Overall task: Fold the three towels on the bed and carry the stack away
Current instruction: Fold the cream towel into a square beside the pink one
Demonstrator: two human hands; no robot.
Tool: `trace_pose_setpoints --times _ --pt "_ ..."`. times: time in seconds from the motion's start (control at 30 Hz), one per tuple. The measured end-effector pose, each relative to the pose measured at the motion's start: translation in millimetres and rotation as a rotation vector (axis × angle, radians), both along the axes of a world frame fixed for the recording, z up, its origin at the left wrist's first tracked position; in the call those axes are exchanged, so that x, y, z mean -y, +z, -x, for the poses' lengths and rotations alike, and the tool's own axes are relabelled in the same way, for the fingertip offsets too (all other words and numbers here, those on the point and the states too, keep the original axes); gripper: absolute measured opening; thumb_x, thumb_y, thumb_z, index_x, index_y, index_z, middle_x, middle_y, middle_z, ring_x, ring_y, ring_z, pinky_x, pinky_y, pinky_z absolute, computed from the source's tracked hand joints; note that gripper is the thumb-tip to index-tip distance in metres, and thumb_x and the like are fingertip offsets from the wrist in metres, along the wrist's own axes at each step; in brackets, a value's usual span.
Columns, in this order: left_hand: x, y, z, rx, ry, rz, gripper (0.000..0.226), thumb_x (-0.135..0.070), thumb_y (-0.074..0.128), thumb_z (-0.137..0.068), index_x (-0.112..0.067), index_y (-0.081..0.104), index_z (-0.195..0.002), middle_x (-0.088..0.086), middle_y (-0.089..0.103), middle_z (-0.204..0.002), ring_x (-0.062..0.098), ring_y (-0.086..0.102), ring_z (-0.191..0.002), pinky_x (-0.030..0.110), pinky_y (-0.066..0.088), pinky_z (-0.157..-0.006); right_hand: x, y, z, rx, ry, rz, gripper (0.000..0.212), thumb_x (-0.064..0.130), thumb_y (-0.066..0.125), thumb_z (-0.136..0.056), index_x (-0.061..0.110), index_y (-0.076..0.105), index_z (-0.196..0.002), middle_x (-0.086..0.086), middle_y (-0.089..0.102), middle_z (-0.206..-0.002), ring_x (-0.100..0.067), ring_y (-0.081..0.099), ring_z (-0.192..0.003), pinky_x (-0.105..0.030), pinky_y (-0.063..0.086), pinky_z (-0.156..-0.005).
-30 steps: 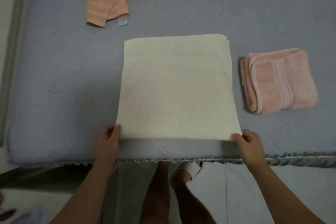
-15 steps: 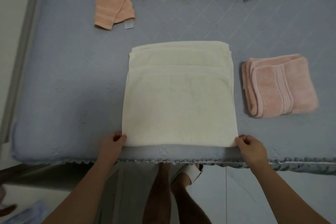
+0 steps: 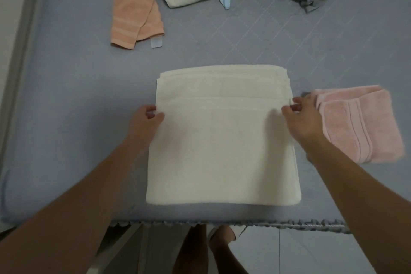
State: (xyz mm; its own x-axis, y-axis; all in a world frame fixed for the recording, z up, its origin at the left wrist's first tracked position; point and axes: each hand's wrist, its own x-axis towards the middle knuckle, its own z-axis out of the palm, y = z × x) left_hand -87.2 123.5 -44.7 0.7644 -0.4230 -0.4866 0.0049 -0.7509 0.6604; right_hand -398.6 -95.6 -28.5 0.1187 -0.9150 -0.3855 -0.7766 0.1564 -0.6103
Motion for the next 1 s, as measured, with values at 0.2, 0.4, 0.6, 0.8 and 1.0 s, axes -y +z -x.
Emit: trace_pose_setpoints --times 0.2,0.4,0.6,0.8,1.0 --pt "67 -2 -40 0.007 -0.009 0.055 0.023 -0.024 0.067 -0.087 -0.012 0.065 -0.107 0.0 0.064 -0.089 0.002 0.055 -0.063 0.008 0.041 -0.043 52 -10 -38 0.004 -0.135 -0.013 0.029 0.03 0.065 -0.083 0.016 0.064 -0.108 0.0 0.069 -0.091 -0.011 0.059 -0.067 -0.017 0.045 -0.06" --pt "85 1 -68 0.05 -0.031 0.037 0.026 -0.035 0.062 -0.087 -0.014 0.072 -0.099 0.004 0.066 -0.079 0.019 0.06 -0.074 0.037 0.049 -0.068 80 -8 -51 0.021 -0.259 0.131 0.011 0.03 0.058 -0.078 0.022 0.062 -0.084 0.004 0.061 -0.075 -0.018 0.056 -0.072 -0.035 0.05 -0.075" --pt "103 -1 -67 0.12 0.008 0.118 0.019 -0.03 0.065 -0.086 -0.017 0.073 -0.098 -0.003 0.067 -0.077 0.005 0.057 -0.07 0.021 0.045 -0.066 88 -17 -55 -0.007 -0.302 0.172 0.009 0.028 0.056 -0.08 0.023 0.061 -0.086 0.01 0.057 -0.072 -0.014 0.054 -0.073 -0.024 0.04 -0.067" --pt "114 -12 -70 0.097 0.075 0.091 0.017 -0.029 0.059 -0.087 -0.015 0.068 -0.089 -0.001 0.06 -0.074 0.008 0.051 -0.064 0.026 0.041 -0.061 91 -22 -56 -0.023 -0.271 0.236 0.007 0.028 0.055 -0.082 0.024 0.059 -0.087 0.008 0.058 -0.08 -0.011 0.052 -0.073 -0.015 0.033 -0.066" --pt "115 -14 -74 0.086 0.12 0.019 0.02 -0.025 0.057 -0.085 -0.008 0.065 -0.084 0.008 0.053 -0.074 0.016 0.046 -0.068 0.03 0.035 -0.057 97 -24 -60 -0.036 -0.224 0.196 0.009 0.024 0.055 -0.084 0.021 0.061 -0.089 0.005 0.059 -0.081 -0.014 0.053 -0.076 -0.02 0.037 -0.07"
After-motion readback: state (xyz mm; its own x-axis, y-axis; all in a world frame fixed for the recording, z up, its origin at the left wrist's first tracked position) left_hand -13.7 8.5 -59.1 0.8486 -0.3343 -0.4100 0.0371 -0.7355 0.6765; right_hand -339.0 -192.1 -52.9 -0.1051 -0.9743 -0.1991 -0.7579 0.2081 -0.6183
